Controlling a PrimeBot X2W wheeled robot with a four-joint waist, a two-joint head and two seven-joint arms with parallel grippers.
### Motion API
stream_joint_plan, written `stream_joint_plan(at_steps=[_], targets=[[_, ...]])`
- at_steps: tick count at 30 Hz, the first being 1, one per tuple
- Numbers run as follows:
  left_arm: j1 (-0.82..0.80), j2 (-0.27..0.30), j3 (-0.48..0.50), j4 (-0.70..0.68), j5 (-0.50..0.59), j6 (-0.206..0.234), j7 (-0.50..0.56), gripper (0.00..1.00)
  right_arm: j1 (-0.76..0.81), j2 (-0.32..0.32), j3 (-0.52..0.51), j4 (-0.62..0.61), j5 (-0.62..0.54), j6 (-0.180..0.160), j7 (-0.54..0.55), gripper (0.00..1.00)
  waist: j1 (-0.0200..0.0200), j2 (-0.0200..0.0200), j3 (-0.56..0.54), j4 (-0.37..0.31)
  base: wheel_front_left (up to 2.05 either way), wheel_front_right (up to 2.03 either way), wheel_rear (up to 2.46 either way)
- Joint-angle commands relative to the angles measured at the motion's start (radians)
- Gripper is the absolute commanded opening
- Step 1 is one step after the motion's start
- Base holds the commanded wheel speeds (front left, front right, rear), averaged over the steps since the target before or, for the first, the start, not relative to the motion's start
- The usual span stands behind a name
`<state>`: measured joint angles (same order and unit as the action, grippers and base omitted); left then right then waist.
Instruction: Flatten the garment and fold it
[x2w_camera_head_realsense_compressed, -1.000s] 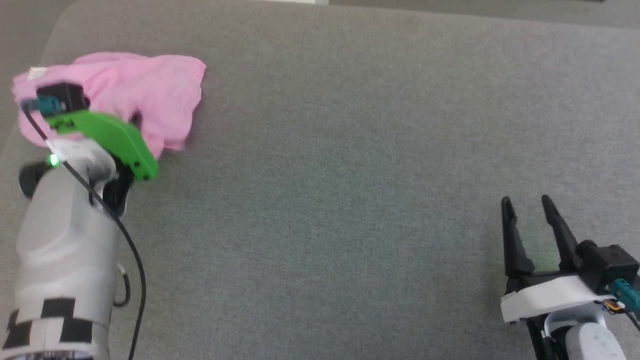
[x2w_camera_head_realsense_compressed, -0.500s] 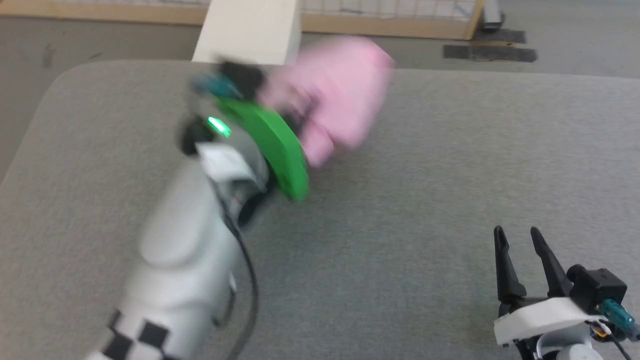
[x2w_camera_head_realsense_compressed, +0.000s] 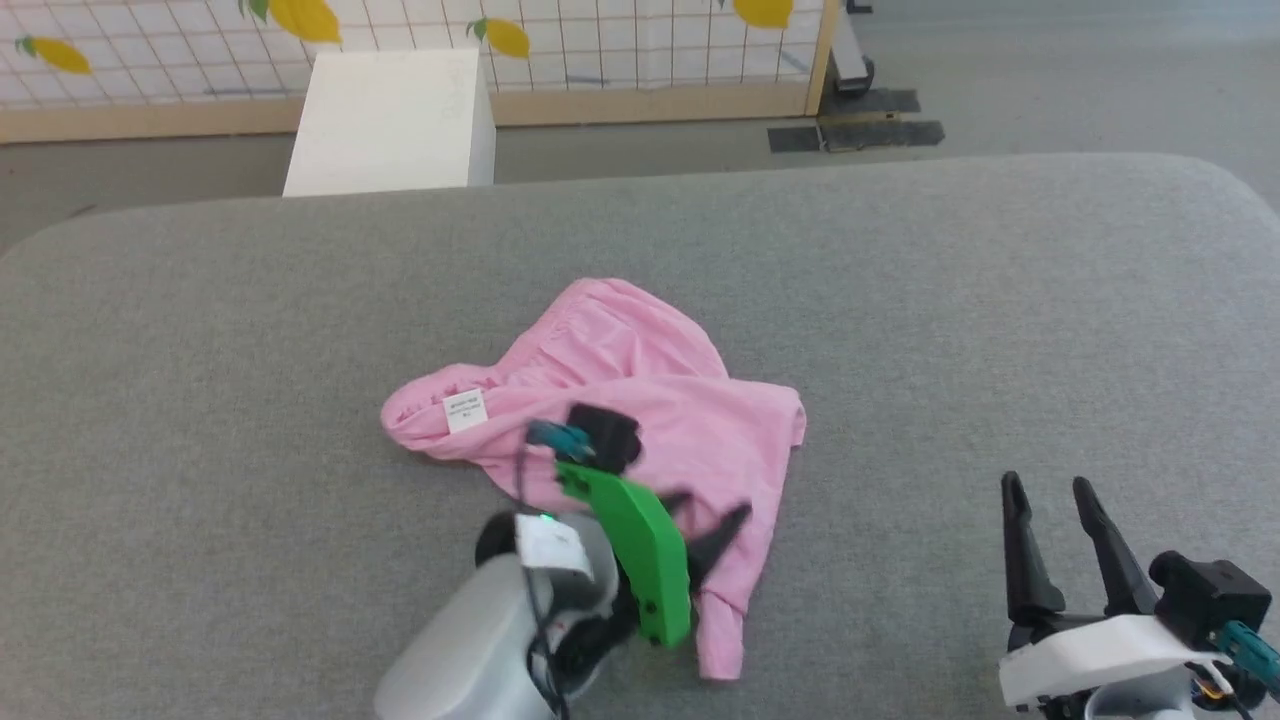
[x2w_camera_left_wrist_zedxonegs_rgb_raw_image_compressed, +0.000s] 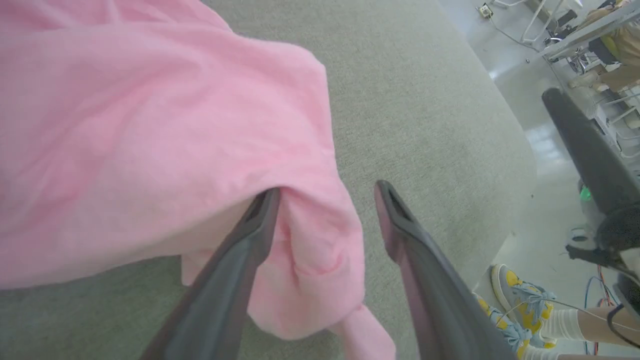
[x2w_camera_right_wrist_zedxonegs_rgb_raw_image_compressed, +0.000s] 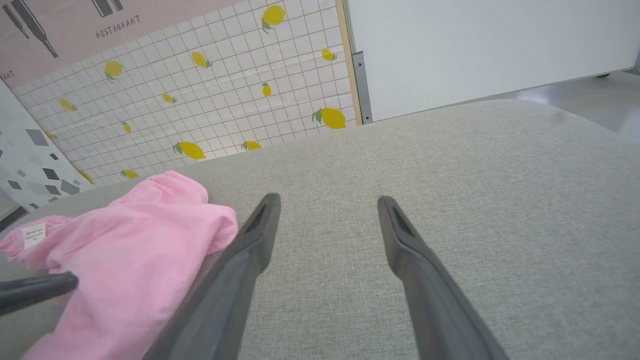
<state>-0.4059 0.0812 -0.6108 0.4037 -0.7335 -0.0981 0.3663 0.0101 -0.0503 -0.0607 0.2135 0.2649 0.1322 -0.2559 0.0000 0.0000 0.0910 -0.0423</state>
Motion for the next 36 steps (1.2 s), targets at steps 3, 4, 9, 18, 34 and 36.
stream_joint_plan(at_steps=[3, 4, 9, 18, 34, 36], targets=[[-0.012, 0.028, 0.068, -0.061, -0.012, 0.027, -0.073, 1.0, 0.017, 0.0, -0.001, -0.002, 0.007, -0.002, -0.006, 1.0, 0.0, 0.0, -0.021, 0.025, 0.0, 0.0, 0.0], [-0.013, 0.046, 0.093, -0.082, -0.004, 0.04, -0.107, 1.0, 0.018, 0.0, 0.0, -0.001, 0.008, -0.002, -0.006, 1.0, 0.0, 0.0, -0.025, 0.032, 0.0, 0.0, 0.0], [0.022, 0.145, 0.201, -0.142, 0.077, 0.112, -0.312, 1.0, 0.021, 0.0, 0.005, 0.008, 0.008, -0.002, -0.006, 1.0, 0.0, 0.0, -0.043, 0.059, 0.0, 0.0, 0.0], [0.21, 0.233, 0.317, -0.164, 0.195, 0.236, -0.606, 1.0, 0.003, 0.0, 0.02, 0.103, 0.015, -0.002, 0.04, 1.0, 0.0, 0.0, -0.043, 0.099, 0.0, 0.0, 0.0], [0.225, 0.192, 0.37, -0.281, 0.259, 0.24, -0.628, 1.0, -0.469, 0.0, 0.086, 0.208, -0.248, -0.002, 0.775, 1.0, 0.0, 0.0, 0.116, 0.164, 0.0, 0.0, 0.0], [0.215, 0.184, 0.375, -0.283, 0.263, 0.23, -0.628, 1.0, -0.507, 0.0, 0.102, 0.229, -0.268, -0.002, 0.838, 1.0, 0.0, 0.0, 0.139, 0.175, 0.0, 0.0, 0.0]])
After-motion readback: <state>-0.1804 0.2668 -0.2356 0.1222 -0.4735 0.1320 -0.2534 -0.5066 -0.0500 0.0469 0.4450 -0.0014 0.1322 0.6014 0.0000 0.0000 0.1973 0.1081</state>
